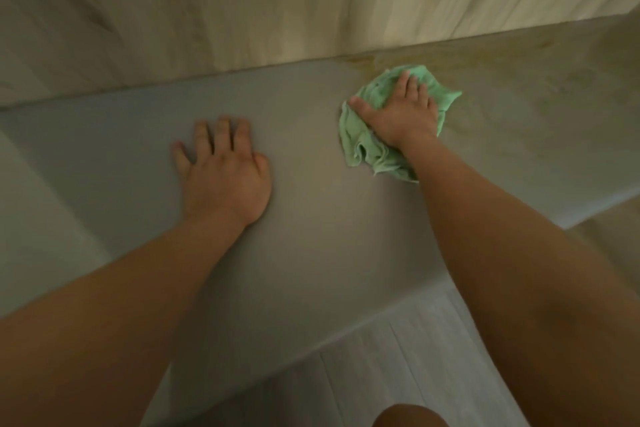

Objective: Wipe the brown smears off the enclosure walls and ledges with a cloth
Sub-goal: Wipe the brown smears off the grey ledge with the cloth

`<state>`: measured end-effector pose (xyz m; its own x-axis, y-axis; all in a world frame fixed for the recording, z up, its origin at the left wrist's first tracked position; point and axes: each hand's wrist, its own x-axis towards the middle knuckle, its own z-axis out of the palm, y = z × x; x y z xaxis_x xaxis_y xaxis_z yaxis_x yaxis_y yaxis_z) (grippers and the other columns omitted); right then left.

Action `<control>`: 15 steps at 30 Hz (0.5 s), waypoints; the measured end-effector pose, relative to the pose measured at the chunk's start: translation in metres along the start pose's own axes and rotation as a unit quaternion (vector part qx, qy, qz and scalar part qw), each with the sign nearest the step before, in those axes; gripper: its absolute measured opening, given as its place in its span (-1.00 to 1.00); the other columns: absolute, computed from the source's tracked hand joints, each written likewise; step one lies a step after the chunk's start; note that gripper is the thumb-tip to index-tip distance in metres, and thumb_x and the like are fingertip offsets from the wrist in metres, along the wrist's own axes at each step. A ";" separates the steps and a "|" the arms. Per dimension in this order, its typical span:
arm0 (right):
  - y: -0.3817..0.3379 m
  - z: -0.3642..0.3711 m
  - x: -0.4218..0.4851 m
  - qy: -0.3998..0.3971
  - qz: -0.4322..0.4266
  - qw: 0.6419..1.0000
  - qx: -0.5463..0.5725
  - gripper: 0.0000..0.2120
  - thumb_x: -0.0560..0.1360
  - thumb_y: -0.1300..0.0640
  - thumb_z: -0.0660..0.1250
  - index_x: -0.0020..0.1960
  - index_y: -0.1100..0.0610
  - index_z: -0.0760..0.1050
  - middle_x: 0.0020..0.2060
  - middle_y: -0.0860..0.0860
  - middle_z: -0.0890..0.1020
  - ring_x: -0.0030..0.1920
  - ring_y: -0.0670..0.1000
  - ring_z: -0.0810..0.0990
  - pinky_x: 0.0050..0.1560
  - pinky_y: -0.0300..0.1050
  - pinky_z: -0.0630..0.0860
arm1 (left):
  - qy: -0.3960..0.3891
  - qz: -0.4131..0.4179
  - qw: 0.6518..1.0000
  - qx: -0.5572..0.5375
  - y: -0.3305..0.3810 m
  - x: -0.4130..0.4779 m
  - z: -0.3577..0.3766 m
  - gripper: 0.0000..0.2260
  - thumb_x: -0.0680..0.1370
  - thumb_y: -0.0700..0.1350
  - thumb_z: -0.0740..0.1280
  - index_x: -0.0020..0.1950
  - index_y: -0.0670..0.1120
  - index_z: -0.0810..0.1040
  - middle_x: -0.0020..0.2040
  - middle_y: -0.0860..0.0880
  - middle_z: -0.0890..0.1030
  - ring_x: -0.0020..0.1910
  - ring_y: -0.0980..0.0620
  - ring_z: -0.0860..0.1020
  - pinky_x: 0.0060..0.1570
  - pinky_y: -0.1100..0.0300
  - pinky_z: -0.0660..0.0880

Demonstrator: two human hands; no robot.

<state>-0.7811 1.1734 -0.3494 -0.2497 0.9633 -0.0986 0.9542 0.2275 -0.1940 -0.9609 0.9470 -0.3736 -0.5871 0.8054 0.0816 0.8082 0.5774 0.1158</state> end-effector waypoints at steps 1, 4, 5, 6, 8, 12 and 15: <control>-0.002 -0.001 0.017 -0.002 -0.017 1.000 -0.010 0.09 0.48 -0.59 -0.04 0.69 0.17 -0.14 0.68 0.11 -0.04 0.67 0.15 -0.08 0.63 0.16 -0.09 | 0.002 -0.002 1.000 0.002 0.001 0.000 0.000 -0.42 0.62 0.11 -0.09 0.63 0.00 0.20 0.64 -0.08 0.23 0.62 -0.21 0.14 0.51 -0.37 0.06; -0.013 -0.006 0.063 0.010 -0.056 0.998 -0.016 -0.16 0.61 -0.40 -0.05 0.69 0.12 -0.02 0.68 0.08 0.03 0.67 0.13 0.00 0.64 0.13 -0.04 | 0.015 -0.009 1.000 0.003 -0.001 0.000 0.000 -0.40 0.61 0.13 -0.09 0.63 0.01 0.22 0.63 -0.08 0.26 0.61 -0.21 0.16 0.50 -0.38 0.08; -0.016 -0.007 0.074 0.015 -0.056 0.998 -0.014 -0.21 0.63 -0.36 -0.04 0.69 0.10 0.01 0.68 0.08 0.05 0.66 0.14 0.03 0.63 0.13 -0.03 | 0.018 -0.008 1.000 0.005 -0.001 -0.001 0.000 -0.41 0.61 0.14 -0.08 0.63 0.01 0.23 0.63 -0.08 0.26 0.61 -0.21 0.16 0.50 -0.37 0.09; -0.021 -0.008 0.084 0.021 -0.052 0.998 -0.010 -0.26 0.65 -0.32 -0.04 0.68 0.09 0.04 0.67 0.08 0.07 0.65 0.15 0.06 0.63 0.14 -0.02 | 0.022 -0.007 1.000 0.007 -0.002 0.000 0.001 -0.41 0.61 0.14 -0.07 0.63 0.01 0.23 0.63 -0.08 0.26 0.61 -0.21 0.17 0.50 -0.37 0.09; -0.029 -0.009 0.095 0.036 -0.036 0.999 -0.002 -0.32 0.67 -0.27 -0.03 0.65 0.10 0.12 0.65 0.12 0.13 0.63 0.20 0.12 0.58 0.19 0.03 | 0.029 -0.007 0.999 0.010 -0.002 0.000 0.003 -0.41 0.62 0.14 -0.04 0.63 0.01 0.25 0.63 -0.08 0.27 0.61 -0.22 0.17 0.50 -0.36 0.09; -0.038 -0.009 0.090 0.048 -0.052 0.997 -0.002 -0.46 0.70 -0.14 0.05 0.56 0.14 0.28 0.54 0.20 0.31 0.52 0.27 0.31 0.49 0.19 0.23 | 0.026 -0.006 1.000 0.011 -0.001 0.000 0.004 -0.41 0.61 0.14 -0.04 0.63 0.01 0.26 0.63 -0.08 0.27 0.61 -0.23 0.17 0.50 -0.37 0.07; -0.067 -0.003 0.067 0.041 -0.123 0.991 0.030 -0.60 0.69 -0.03 0.16 0.44 0.14 0.43 0.43 0.23 0.44 0.39 0.28 0.46 0.35 0.09 0.38 | 0.027 -0.008 1.000 0.010 -0.001 -0.002 0.002 -0.42 0.62 0.14 -0.02 0.63 0.01 0.26 0.63 -0.09 0.28 0.61 -0.23 0.17 0.50 -0.37 0.07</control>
<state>-0.8613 1.2229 -0.3400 -0.4569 0.8887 0.0385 0.8539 0.4503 -0.2608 -0.9604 0.9456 -0.3760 -0.6015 0.7878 0.1329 0.7989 0.5934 0.0981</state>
